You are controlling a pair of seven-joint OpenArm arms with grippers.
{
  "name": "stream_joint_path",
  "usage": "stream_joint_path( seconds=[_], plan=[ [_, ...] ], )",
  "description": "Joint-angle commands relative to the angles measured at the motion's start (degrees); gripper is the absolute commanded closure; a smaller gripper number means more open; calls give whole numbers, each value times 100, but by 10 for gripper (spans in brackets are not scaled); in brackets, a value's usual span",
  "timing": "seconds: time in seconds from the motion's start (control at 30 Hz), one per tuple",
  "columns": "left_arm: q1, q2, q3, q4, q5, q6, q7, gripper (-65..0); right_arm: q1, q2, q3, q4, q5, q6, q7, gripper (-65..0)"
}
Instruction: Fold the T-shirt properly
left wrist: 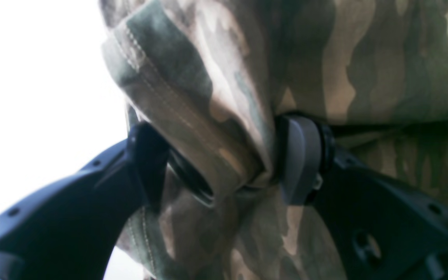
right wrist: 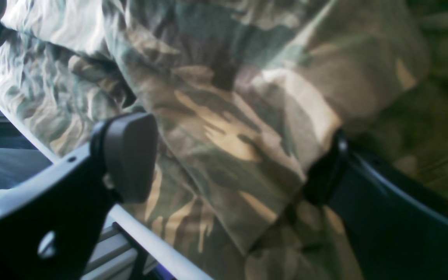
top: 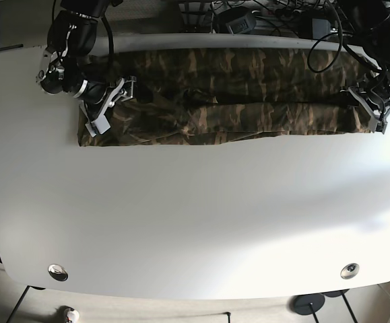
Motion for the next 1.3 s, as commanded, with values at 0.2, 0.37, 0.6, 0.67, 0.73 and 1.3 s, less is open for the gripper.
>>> stream_joint_path(
  seconds=[0.2, 0.37, 0.6, 0.67, 0.73, 1.3],
  plan=[
    [-24, -105, -28, 78, -10, 7, 7, -390, 60, 41, -348, 84, 122, 10, 376, -8],
    [-24, -114, -28, 78, -10, 7, 7, -390, -344, 226, -295, 963, 157, 10, 305, -14],
    [-24, -131, -28, 87, -10, 7, 7, -390, -1065, 410, 426, 1587, 1265, 10, -293, -14],
    [-24, -131, -28, 87, -10, 7, 7, -390, -1179, 657, 496, 1587, 1845, 10, -293, -14],
    [-24, -140, -28, 87, -10, 7, 7, -390, -1346, 771, 496, 1587, 2171, 10, -301, -14],
    [-120, -202, -28, 606, -54, 7, 42, -390, -1803, 1114, 1199, 1789, 2285, 10, -284, -376]
  ],
)
